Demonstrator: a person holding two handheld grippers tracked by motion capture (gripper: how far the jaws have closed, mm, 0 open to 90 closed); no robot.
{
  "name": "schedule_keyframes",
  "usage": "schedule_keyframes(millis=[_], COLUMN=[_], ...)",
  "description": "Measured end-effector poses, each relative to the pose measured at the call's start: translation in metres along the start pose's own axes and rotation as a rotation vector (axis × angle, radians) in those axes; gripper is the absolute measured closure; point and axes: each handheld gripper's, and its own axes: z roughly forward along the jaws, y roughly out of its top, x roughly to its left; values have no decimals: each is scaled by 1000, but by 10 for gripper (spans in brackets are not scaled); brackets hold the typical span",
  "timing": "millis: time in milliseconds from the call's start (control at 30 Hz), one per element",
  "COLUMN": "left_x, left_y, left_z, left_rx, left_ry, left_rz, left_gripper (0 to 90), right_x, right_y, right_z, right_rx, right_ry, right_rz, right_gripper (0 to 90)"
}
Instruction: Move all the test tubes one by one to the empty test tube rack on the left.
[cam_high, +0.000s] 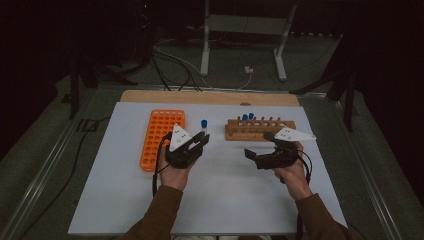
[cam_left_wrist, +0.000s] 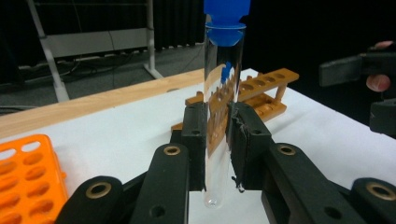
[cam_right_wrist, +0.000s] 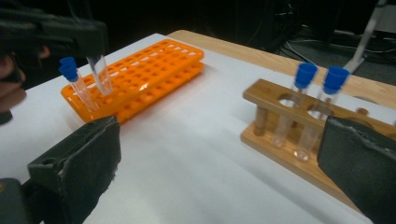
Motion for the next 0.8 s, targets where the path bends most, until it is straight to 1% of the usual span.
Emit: schedule_keyframes(millis=[233, 367, 433, 500, 633, 800], left_x=[9, 15, 18, 22, 30, 42], left_y=[5, 10, 12, 13, 14, 14], left_z=[-8, -14, -17, -20, -27, -37], left_rx=[-22, -37, -36, -42, -52, -65], left_ry=[-5, -16, -23, -17, -6, 18], left_rz=[11, 21, 30, 37, 33, 31], left_gripper=[783, 783, 783, 783, 783, 783], right_x=[-5, -8, -9, -12, -16, -19], right_y=[-10, -19, -22, -26, -32, -34], right_z=[-12, -20, -24, -27, -32, -36], right_rx=[-3, -16, -15, -21, -22, -31], right_ry=[-30, -28, -30, -34, -44, -52], right_rz=[5, 15, 17, 31, 49, 62], right_gripper=[0, 0, 0, 0, 0, 0])
